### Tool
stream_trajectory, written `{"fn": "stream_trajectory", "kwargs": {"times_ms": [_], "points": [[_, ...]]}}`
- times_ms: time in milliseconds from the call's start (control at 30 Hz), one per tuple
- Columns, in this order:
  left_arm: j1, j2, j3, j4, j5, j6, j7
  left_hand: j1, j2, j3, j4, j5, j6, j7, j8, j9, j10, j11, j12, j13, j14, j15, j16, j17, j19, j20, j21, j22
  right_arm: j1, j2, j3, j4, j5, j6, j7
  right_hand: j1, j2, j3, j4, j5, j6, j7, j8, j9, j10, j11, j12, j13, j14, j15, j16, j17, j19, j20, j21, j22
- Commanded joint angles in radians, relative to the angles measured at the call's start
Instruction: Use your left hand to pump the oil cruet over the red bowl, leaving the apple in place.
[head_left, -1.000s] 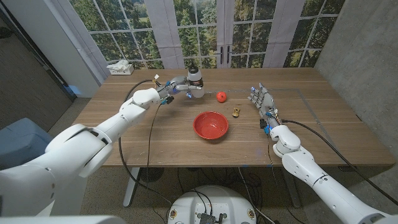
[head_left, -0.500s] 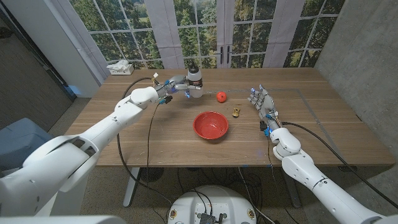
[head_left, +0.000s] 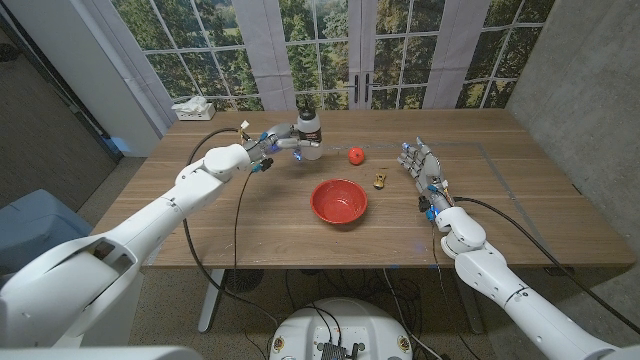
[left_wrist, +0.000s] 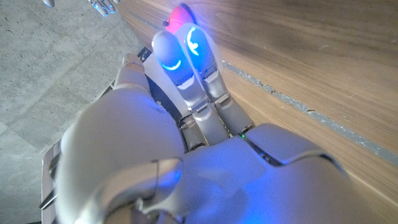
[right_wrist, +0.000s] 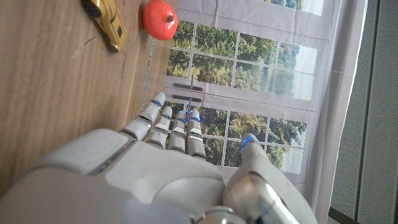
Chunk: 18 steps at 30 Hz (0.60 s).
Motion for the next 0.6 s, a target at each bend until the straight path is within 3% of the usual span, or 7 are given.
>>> {"fn": "stream_trajectory", "kwargs": {"times_ms": [33, 600], "points": [[0.106, 0.071, -0.044, -0.170, -0.009, 0.077, 0.079, -0.006, 0.003, 0.009, 0.000, -0.003, 0.001, 0.001, -0.003, 0.002, 0.011, 0.001, -0.002, 0.004, 0.013, 0.001, -0.003, 0.002, -0.006, -0.066, 0.008, 0.003, -0.006, -0.009, -0.002, -0.001, 0.010, 0.010, 0.029, -0.003, -0.008, 0.004, -0.007, -0.002, 0.007, 0.001, -0.004, 0.002, 0.004, 0.003, 0.003, 0.001, 0.004, 0.001, -0.001, -0.001, 0.008, 0.001, -0.006, 0.003], [0.234, 0.141, -0.099, -0.338, -0.021, 0.141, 0.177, -0.007, 0.005, 0.021, -0.001, -0.011, 0.004, 0.002, -0.005, 0.003, 0.014, -0.001, -0.006, 0.004, 0.014, 0.001, -0.006, 0.004, -0.009, -0.065, 0.008, 0.004, -0.029, -0.026, -0.002, -0.015, 0.025, 0.022, 0.068, -0.004, -0.008, 0.004, -0.009, -0.002, 0.006, 0.001, -0.005, 0.002, 0.005, 0.004, 0.002, 0.001, 0.004, 0.002, -0.002, -0.002, 0.012, 0.002, -0.015, 0.004]]}}
